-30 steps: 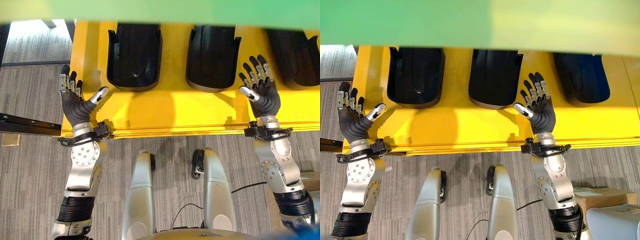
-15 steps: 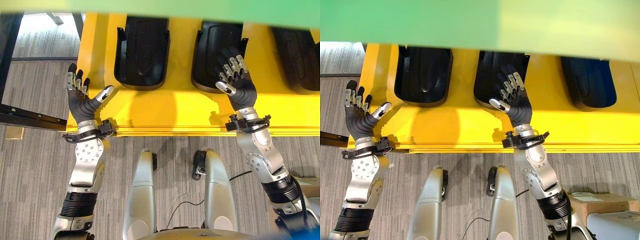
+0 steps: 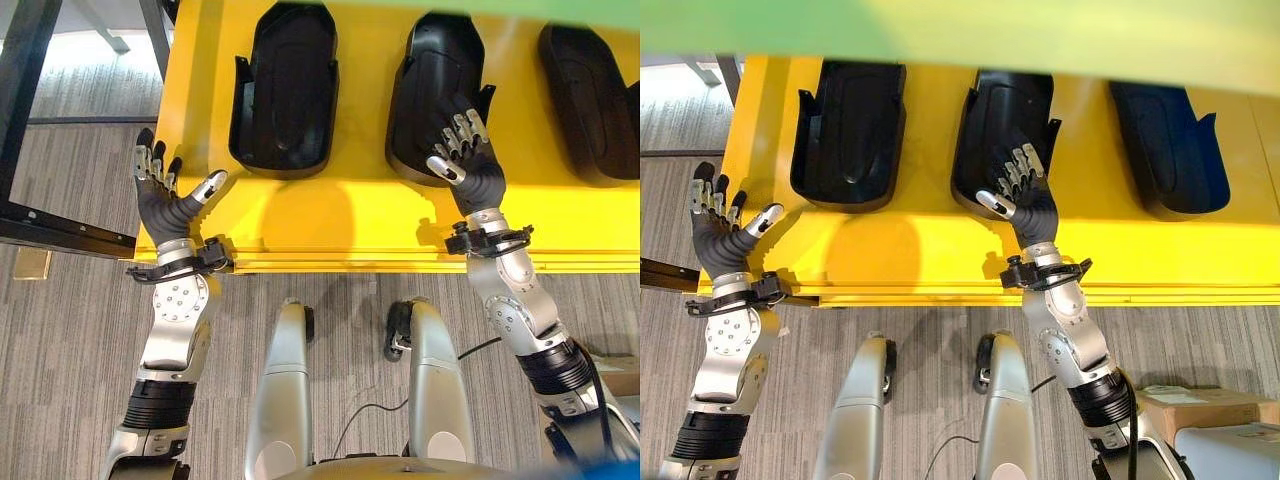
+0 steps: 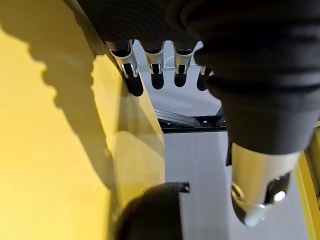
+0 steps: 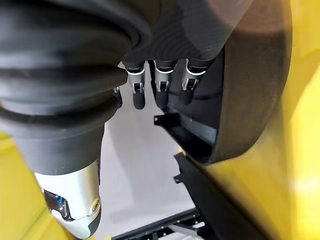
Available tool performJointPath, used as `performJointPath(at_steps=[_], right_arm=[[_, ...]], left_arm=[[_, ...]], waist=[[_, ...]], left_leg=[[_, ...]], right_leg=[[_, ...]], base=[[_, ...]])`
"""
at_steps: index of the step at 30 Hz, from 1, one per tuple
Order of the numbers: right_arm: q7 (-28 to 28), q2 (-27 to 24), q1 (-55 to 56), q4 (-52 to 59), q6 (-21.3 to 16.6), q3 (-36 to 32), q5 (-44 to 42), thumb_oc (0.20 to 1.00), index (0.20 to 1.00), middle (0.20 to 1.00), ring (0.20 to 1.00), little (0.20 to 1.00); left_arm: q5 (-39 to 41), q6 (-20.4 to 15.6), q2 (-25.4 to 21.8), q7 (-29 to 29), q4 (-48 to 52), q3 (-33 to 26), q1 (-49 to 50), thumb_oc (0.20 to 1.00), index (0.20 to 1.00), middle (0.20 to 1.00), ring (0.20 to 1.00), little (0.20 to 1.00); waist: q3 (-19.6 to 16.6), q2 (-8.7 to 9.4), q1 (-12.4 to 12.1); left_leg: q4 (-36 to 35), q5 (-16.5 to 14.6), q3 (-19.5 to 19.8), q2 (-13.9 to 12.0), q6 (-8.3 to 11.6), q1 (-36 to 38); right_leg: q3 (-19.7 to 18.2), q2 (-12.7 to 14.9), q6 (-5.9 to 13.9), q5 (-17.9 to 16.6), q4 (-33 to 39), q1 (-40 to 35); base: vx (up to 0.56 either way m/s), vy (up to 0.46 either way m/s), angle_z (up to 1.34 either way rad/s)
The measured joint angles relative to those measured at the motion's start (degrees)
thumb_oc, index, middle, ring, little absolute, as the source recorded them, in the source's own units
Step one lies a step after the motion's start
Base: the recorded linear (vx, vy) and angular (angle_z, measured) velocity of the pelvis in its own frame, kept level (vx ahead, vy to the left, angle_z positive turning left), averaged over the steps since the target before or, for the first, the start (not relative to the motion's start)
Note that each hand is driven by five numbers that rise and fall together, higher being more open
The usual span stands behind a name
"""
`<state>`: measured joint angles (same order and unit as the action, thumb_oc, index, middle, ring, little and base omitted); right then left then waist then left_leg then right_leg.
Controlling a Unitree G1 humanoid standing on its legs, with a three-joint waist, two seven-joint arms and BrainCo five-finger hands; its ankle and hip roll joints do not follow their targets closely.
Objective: Move parts from the plastic box to the shelf.
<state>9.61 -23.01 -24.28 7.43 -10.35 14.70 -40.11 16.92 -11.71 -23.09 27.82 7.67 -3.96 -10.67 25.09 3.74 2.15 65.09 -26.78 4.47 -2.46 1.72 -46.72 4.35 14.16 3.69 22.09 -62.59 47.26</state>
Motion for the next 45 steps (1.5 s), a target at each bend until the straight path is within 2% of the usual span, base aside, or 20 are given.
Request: performJointPath(at_steps=[9, 26, 31, 35, 45], right_arm=[[1.62, -0.10, -0.46, -5.49, 0.63, -2.86, 0.97, 1.000, 1.000, 1.000, 1.000, 1.000], [2.88, -1.07, -0.10, -6.83, 2.02, -7.71, 5.65, 1.000, 1.000, 1.000, 1.000, 1.000], [4.46, -5.24, -0.36, -6.74, 3.71, -9.54, 9.75, 1.000, 1.000, 1.000, 1.000, 1.000], [5.55, -12.70, -1.72, -6.78, 5.35, -10.60, 13.16, 1.000, 1.000, 1.000, 1.000, 1.000], [5.32, -18.87, -10.61, -2.18, 4.87, -11.22, 14.44, 1.000, 1.000, 1.000, 1.000, 1.000]], left_arm=[[0.01, 0.04, 0.00, -0.01, -0.03, 0.08, 0.02, 1.000, 1.000, 1.000, 1.000, 1.000], [0.74, -0.18, -0.01, -0.24, -0.04, -0.08, -0.06, 1.000, 1.000, 1.000, 1.000, 1.000], [0.71, -0.20, -0.05, -0.41, 0.00, -0.39, -0.17, 1.000, 1.000, 1.000, 1.000, 1.000], [0.67, -0.23, -0.50, -0.63, 0.14, -1.16, -0.89, 1.000, 1.000, 1.000, 1.000, 1.000], [1.21, -0.52, -0.99, -1.74, 0.24, -1.22, -0.51, 1.000, 1.000, 1.000, 1.000, 1.000]], waist=[[-0.01, -0.01, 0.00], [-0.04, -0.01, -0.06], [-0.06, -0.04, -0.12], [-0.15, -0.10, -0.61], [-0.15, -0.10, -1.58]], left_leg=[[0.00, 0.04, 0.06, 0.07, 0.03, -0.03], [0.05, 0.07, 0.19, 0.40, 0.05, -0.37], [0.18, 0.07, 0.24, 0.46, 0.05, -0.74], [0.34, 0.12, 0.44, 0.47, 0.13, -1.71], [0.34, 0.19, 0.73, 0.47, 0.25, -2.17]], right_leg=[[0.00, 0.02, -0.06, 0.04, -0.07, -0.01], [0.02, 0.26, -0.33, 0.22, -0.17, 0.22], [0.02, 0.30, -0.32, 0.23, -0.24, 0.52], [0.20, 0.22, -0.09, 0.10, -0.47, 1.42], [0.58, 0.27, -0.13, 0.10, -0.44, 1.73]], base=[[0.00, 0.000, 0.00], [0.00, 0.000, 0.00], [0.00, 0.000, 0.00], [0.00, 0.000, 0.00], [0.00, 0.000, 0.00]])
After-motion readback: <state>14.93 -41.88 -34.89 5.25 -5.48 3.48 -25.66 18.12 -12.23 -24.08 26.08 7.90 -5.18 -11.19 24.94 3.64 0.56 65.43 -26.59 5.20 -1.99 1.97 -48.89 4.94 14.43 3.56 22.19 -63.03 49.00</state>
